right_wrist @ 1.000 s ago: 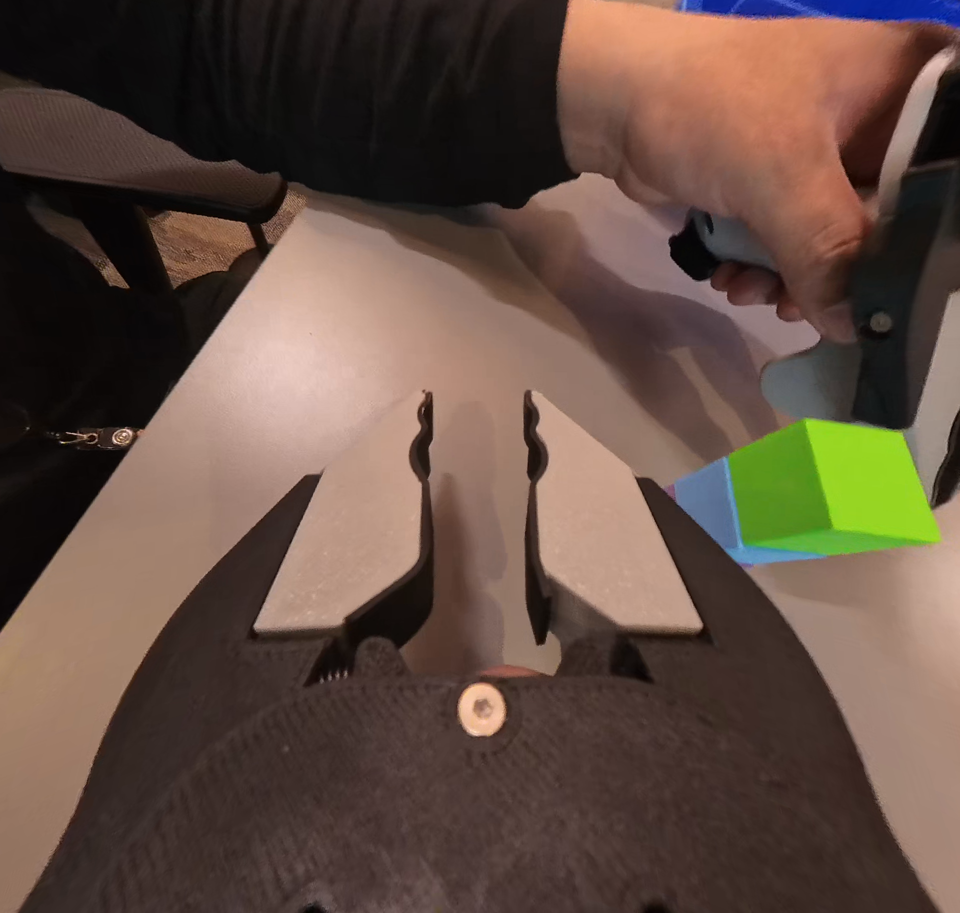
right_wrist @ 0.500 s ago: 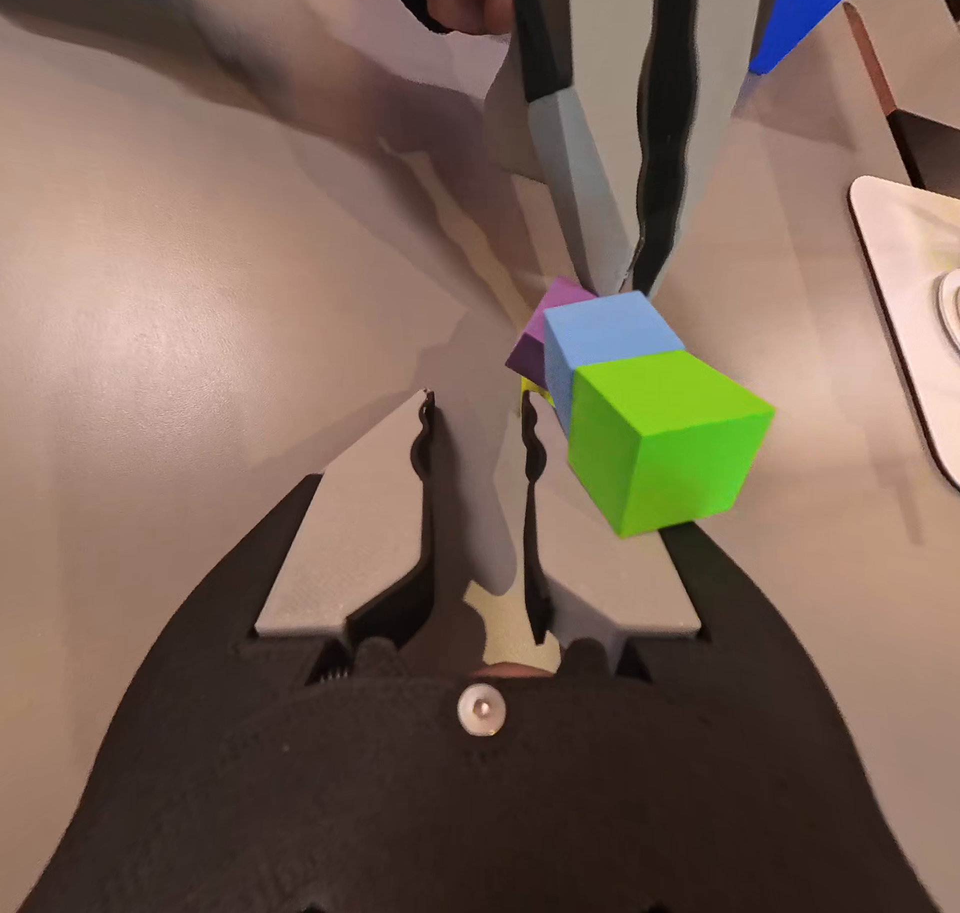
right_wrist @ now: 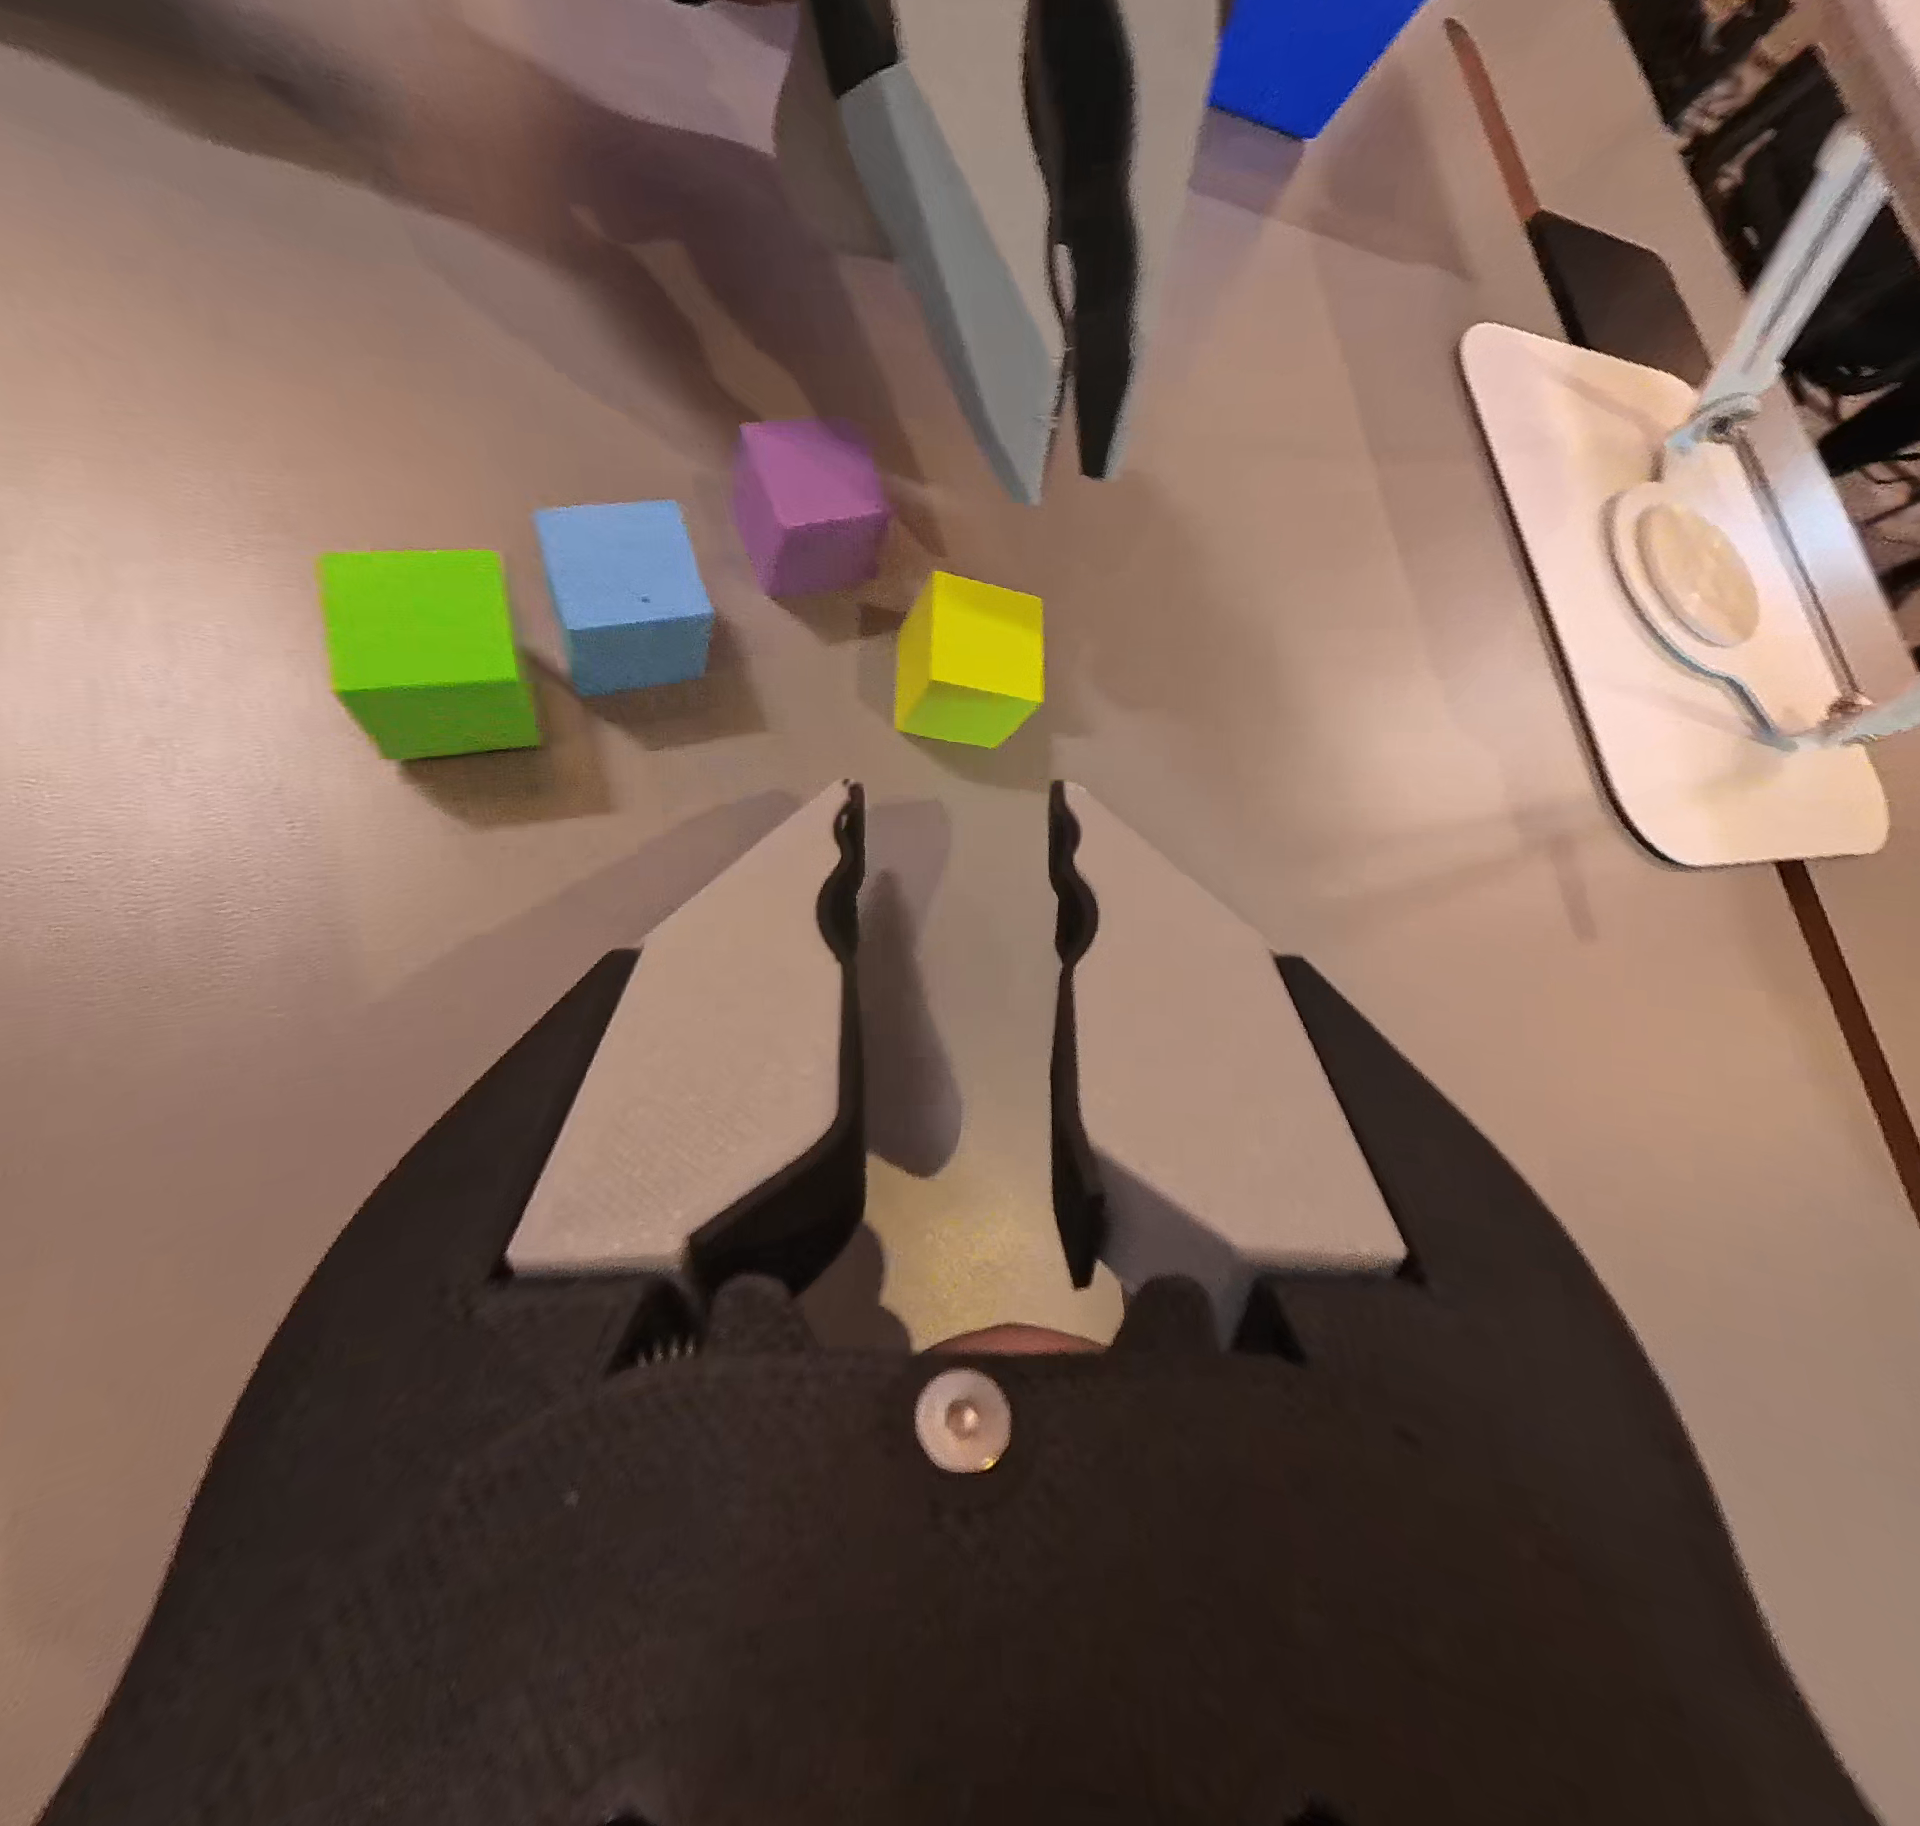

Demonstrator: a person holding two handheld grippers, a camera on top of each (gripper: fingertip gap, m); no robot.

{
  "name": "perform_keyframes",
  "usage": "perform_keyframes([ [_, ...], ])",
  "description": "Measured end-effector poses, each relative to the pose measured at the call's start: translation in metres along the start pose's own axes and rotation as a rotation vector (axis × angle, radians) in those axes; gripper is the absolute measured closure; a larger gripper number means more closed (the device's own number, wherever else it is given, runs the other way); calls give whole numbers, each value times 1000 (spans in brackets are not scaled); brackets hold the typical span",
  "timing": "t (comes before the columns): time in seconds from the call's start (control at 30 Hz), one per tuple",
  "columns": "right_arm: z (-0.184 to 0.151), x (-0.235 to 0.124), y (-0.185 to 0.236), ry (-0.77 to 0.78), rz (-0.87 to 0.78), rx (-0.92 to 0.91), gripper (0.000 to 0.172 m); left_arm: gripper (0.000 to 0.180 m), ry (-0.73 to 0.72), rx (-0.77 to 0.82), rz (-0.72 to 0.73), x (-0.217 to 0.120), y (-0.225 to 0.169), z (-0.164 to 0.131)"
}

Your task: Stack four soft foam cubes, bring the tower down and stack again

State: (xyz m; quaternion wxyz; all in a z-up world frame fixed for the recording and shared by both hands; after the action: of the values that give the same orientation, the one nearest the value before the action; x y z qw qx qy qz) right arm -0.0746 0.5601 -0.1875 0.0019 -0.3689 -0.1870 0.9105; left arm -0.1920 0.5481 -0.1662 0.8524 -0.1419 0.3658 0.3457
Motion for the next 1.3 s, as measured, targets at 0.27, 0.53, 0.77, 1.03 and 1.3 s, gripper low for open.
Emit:
perform_keyframes([
  [0.27,-6,-9,-32,2,-167,141,144,168,27,-41,42,2,9,-5],
  [0.53,-18,-17,-56,36,-297,252,147,165,34,-56,55,3,12,-7],
  [0.77,-24,-22,-66,23,-324,320,147,164,48,-46,59,5,11,-8],
  [1.03,-20,-20,-61,6,-295,301,146,162,48,-48,66,5,12,-8],
  [1.3,9,-27,-37,-108,-208,155,172,175,35,-46,74,3,12,-6],
])
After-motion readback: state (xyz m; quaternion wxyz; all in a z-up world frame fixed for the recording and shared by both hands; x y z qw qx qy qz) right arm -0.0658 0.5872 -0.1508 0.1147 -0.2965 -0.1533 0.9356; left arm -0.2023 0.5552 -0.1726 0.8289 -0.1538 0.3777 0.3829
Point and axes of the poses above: each gripper's, where its closed fingertips meet, x out along the fingers, z out of its top, y = z × x across the jaws, the point moved 5 cm from there along -x, back along the fingers, and after that the axes turned 6 degrees about y, right-handed, at the moved point
